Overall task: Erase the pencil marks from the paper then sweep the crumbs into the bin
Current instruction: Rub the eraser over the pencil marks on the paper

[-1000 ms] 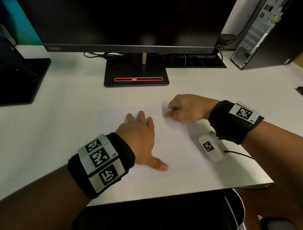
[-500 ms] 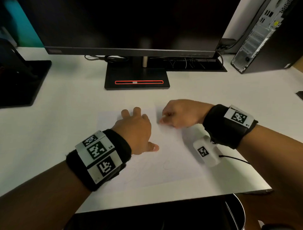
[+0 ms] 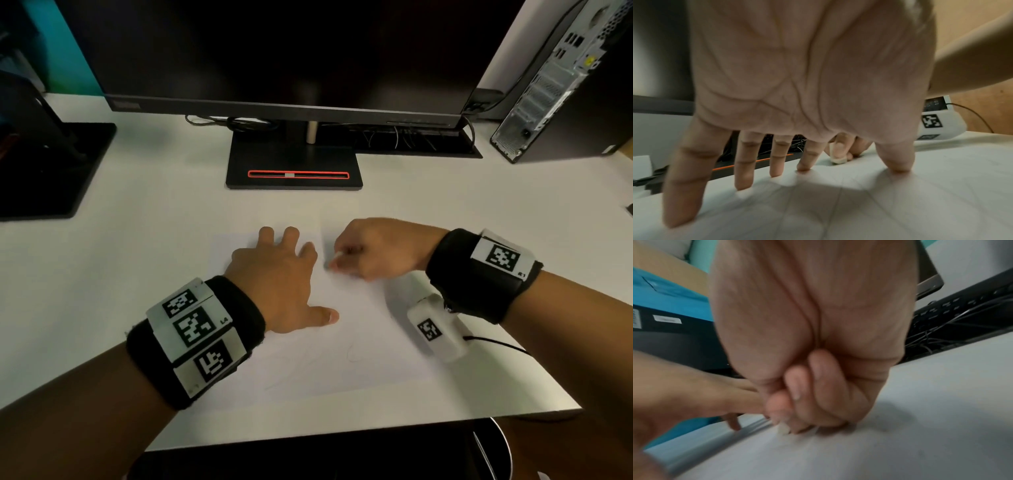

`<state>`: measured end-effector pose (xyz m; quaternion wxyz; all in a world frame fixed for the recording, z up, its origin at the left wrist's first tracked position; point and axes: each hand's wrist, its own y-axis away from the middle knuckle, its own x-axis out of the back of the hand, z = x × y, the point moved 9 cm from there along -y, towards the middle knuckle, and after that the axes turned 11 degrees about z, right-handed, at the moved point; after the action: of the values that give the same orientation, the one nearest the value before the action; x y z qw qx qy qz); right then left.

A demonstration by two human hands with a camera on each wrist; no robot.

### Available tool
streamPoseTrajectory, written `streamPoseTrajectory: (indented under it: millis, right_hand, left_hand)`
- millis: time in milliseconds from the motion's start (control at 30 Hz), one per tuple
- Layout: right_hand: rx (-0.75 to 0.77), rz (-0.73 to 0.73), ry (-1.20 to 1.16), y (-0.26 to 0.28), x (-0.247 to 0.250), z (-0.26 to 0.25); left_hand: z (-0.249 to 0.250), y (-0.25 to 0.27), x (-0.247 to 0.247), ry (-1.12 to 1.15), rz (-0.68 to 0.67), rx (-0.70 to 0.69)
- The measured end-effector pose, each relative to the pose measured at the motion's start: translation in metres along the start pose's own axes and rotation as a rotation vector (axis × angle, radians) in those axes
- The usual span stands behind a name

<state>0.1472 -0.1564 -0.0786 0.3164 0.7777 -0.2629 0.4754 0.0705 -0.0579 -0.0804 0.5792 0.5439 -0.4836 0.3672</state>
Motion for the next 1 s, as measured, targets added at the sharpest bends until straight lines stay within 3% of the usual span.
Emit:
streamPoseTrajectory:
  millis: [67, 167, 233, 333, 500, 633, 800, 900, 1000]
  right_hand:
    - [-0.020, -0.020, -0.035, 0.000, -0.001, 0.002]
    - [-0.121, 0.067, -0.050, -0.006, 0.018, 0.023]
    - [-0.083, 0.107, 0.003, -0.003, 0.019, 0.018]
    - [-0.008, 0.027, 0.031, 0.005, 0.005, 0.002]
    - [-0.129, 0.114, 0.042, -0.002, 0.025, 0.028]
    - [-0.039, -0.020, -0.006, 0.005, 0.002, 0.004]
    - [-0.118, 0.124, 0.046, -0.005, 0.024, 0.023]
    - [-0.013, 0.056, 0.053, -0.002, 0.006, 0.003]
    - [-0.060, 0.041, 0.014, -0.005, 0.009, 0.011]
  left_hand:
    - [-0.002, 0.000, 0.000, 0.018, -0.005, 0.003]
    - [-0.003, 0.004, -0.002, 0.038, -0.026, 0.009]
    - [-0.004, 0.007, -0.005, 0.043, -0.050, 0.014]
    - [-0.006, 0.008, -0.007, 0.061, -0.062, 0.028]
    - [-0.005, 0.009, -0.008, 0.103, -0.078, 0.037]
    - [-0.005, 0.008, -0.009, 0.105, -0.084, 0.044]
    - [-0.006, 0.008, -0.010, 0.093, -0.078, 0.041]
    - [-0.006, 0.008, -0.010, 0.090, -0.072, 0.040]
    - [-0.006, 0.008, -0.009, 0.082, -0.068, 0.036]
